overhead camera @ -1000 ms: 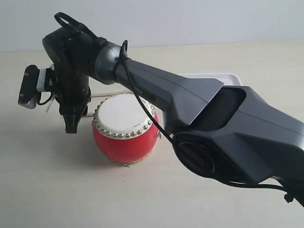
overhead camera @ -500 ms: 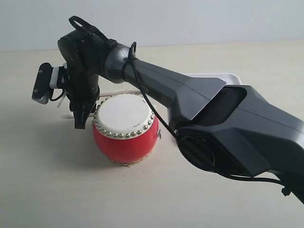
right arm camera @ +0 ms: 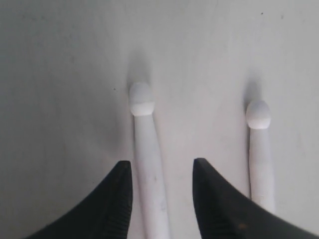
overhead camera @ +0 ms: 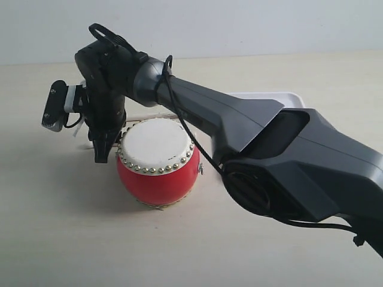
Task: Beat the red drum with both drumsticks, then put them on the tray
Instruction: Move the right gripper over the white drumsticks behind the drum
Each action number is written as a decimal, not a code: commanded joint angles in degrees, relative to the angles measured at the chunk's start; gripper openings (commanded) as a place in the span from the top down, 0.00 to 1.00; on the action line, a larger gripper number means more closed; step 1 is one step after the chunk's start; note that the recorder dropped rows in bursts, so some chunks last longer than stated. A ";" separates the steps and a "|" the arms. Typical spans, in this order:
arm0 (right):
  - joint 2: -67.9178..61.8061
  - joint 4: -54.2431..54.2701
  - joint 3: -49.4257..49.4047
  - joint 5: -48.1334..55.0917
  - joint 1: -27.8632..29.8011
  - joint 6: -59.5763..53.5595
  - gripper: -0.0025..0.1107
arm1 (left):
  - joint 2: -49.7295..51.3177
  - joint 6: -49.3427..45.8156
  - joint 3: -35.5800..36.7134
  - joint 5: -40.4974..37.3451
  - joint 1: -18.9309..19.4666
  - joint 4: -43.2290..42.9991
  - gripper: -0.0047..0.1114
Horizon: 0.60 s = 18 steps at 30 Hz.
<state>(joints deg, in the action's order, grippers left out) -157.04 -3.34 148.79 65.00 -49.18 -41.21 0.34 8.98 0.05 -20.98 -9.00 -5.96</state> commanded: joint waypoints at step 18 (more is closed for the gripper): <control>-0.23 0.41 0.67 -0.09 0.70 1.08 0.63 | -0.34 -0.01 -0.05 0.62 -0.27 0.26 0.96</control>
<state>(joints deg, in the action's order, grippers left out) -157.04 -3.12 148.79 65.00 -48.71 -40.66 0.34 8.98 0.05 -20.98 -9.00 -5.96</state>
